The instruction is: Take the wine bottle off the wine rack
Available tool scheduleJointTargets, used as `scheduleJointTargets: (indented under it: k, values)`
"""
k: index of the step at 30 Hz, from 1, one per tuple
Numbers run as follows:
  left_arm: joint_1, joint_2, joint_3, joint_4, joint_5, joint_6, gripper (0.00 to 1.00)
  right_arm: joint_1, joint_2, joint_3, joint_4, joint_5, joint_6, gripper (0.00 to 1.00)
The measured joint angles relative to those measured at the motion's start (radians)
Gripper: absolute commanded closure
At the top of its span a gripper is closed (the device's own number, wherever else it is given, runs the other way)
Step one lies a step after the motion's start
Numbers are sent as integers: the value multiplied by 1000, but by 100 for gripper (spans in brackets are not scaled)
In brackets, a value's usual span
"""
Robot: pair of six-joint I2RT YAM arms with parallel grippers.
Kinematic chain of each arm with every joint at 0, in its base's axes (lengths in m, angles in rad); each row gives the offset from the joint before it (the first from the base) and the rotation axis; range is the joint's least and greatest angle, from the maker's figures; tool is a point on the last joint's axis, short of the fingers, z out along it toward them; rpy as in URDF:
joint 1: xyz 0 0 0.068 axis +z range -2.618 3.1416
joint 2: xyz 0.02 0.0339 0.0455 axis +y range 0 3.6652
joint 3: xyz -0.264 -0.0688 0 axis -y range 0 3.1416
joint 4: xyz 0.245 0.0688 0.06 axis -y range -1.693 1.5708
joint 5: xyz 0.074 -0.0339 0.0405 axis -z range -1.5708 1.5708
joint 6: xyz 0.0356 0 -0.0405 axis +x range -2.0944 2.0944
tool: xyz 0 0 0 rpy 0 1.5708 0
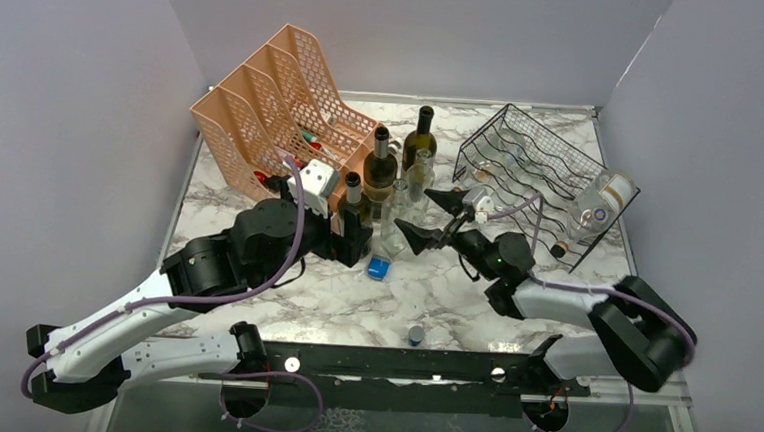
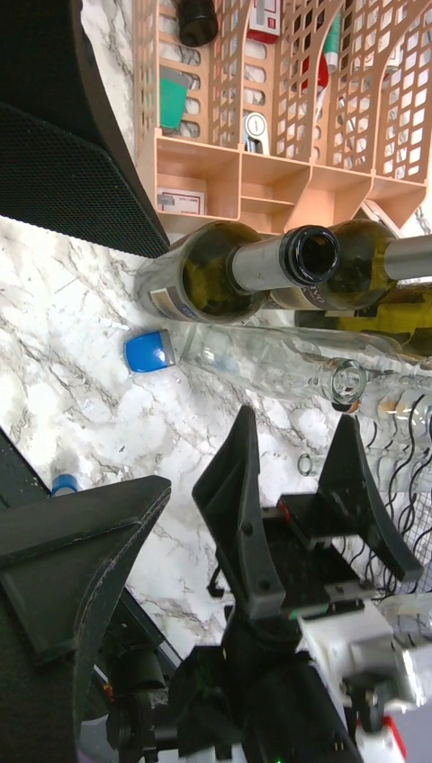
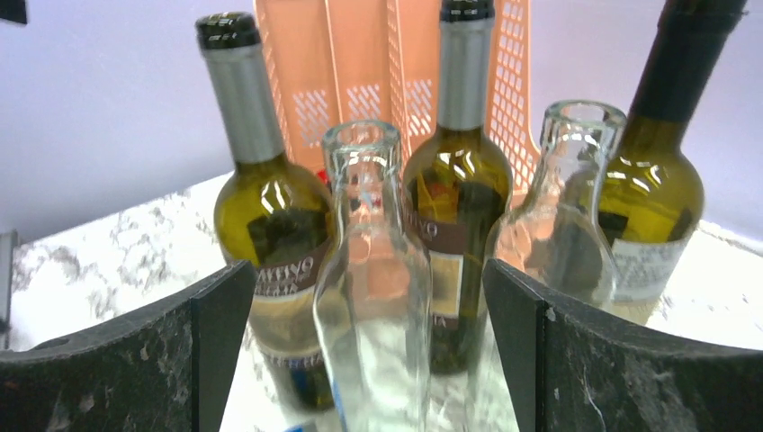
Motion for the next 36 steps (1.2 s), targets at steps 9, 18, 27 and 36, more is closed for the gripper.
scheduleJointTargets:
  k: [9,18,27,36]
  values:
    - [0,49,11,11,5,1,1,0,-466,8,-698,66,-75,0]
    - [0,188,27,71,92,-8,1,2,-595,383,-1295,534,46,0]
    - [-41,304,26,164,150,-51,1,-12,-461,702,-1611,809,63,0]
    - [-181,538,58,213,85,-37,1,-402,-296,834,-1834,585,196,0]
